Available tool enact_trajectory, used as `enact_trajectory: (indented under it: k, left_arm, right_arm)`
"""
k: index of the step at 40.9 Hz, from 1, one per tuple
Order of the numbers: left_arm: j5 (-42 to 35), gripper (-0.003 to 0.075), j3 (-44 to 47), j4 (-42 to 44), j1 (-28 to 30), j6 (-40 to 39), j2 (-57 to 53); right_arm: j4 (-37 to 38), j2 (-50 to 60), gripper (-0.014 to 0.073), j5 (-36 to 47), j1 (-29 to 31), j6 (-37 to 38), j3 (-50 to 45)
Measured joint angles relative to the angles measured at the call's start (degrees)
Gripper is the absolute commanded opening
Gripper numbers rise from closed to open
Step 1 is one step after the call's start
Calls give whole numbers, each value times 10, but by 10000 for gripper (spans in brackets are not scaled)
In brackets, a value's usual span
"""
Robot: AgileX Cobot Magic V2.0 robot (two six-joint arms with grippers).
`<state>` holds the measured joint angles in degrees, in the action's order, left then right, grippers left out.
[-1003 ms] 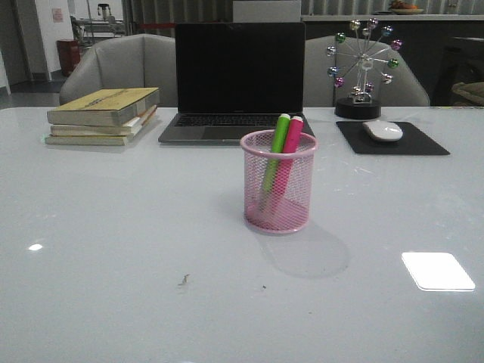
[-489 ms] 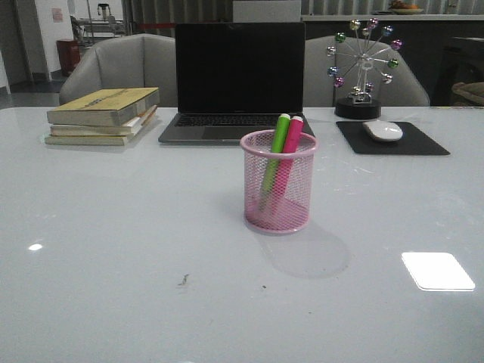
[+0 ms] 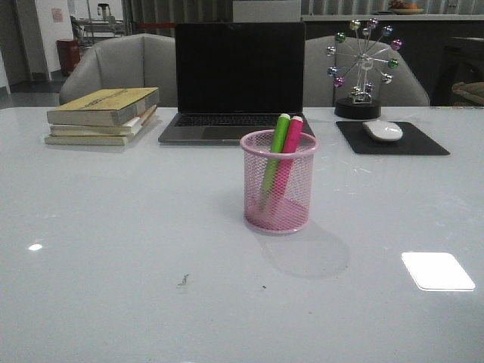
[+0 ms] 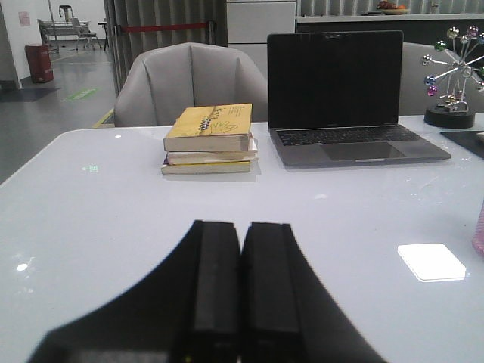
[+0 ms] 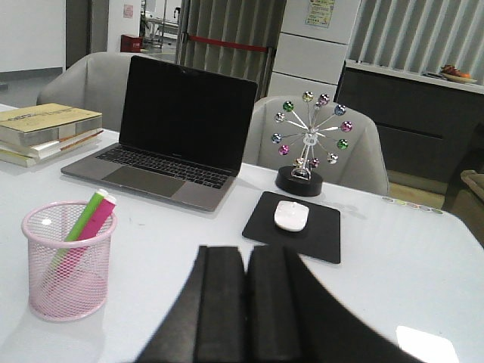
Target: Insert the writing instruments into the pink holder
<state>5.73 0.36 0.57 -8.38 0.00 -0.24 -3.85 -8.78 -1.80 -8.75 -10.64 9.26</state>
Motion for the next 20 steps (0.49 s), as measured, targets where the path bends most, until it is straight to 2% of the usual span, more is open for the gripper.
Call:
enact_trajectory:
  k: [14, 20]
  left_arm:
    - [0, 91, 0, 0, 0, 0, 0]
    - [0, 91, 0, 0, 0, 0, 0]
  right_arm:
    - [0, 0, 67, 4, 0, 0, -3]
    - [0, 7, 67, 33, -1, 0, -47]
